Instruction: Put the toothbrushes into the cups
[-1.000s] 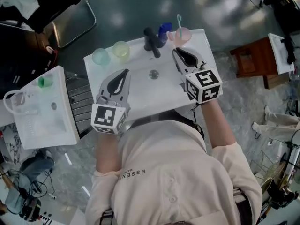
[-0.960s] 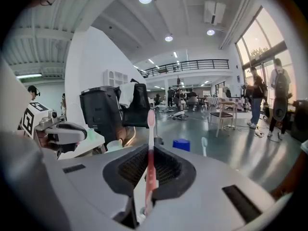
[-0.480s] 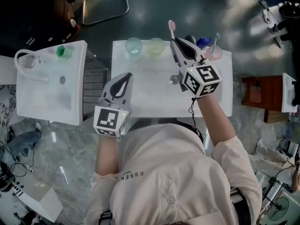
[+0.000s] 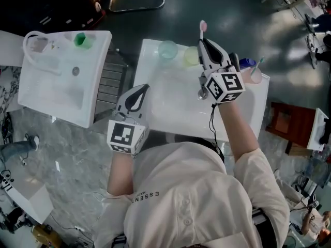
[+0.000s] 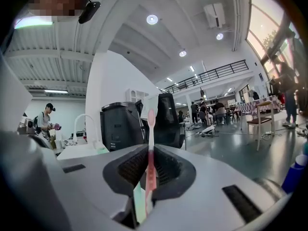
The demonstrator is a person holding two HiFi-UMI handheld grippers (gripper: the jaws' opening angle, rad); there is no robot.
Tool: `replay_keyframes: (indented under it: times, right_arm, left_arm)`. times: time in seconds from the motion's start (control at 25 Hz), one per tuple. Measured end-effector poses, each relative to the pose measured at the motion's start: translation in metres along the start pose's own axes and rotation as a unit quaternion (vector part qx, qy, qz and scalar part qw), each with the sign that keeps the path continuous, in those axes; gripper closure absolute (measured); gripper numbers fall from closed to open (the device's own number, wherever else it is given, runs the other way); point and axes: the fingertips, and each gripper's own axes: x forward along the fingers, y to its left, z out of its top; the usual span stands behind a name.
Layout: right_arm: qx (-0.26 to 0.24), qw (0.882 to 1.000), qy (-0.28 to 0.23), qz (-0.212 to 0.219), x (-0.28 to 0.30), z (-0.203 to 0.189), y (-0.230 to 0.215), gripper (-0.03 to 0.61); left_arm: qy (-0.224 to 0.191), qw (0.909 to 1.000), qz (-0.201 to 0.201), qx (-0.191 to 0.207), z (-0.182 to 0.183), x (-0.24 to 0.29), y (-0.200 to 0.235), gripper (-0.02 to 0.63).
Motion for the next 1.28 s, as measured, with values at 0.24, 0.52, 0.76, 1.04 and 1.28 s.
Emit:
replay_keyframes:
  times: [0.24,0.52,0.76,1.04,1.28]
  right_arm:
    - [0.009,1.000,0.020,-0.005,0.009,-0.026,-0.009,0.529]
    - [0.019,0.997,0.074,0.024,0.003,-0.057,0.000,0.529]
    - [0.002,0.992,0.125,0.025,-0.007,-0.072,0.003,0.468]
    - [0.009,0.994,0.107,0.005,-0.031,-0.053,0.005,0.460]
    - [0.004,0.993,0.118,-0.009,-0.050,-0.045,0.030,0.460]
  left_arm:
    - [0.018,0.9995,0.021,-0.016,-0.016,-0.006,0.008,0.612]
    - [0.024,0.9990,0.028,-0.025,-0.023,-0.006,0.009,0.612]
    - [0.022,0.9993,0.020,-0.021,-0.022,-0.005,0.008,0.612]
    - [0.005,1.0000,0.000,-0.006,-0.007,-0.005,0.000,0.612]
    - [-0.005,0.9998,-0.019,0.008,0.001,-0.018,-0.002,0.612]
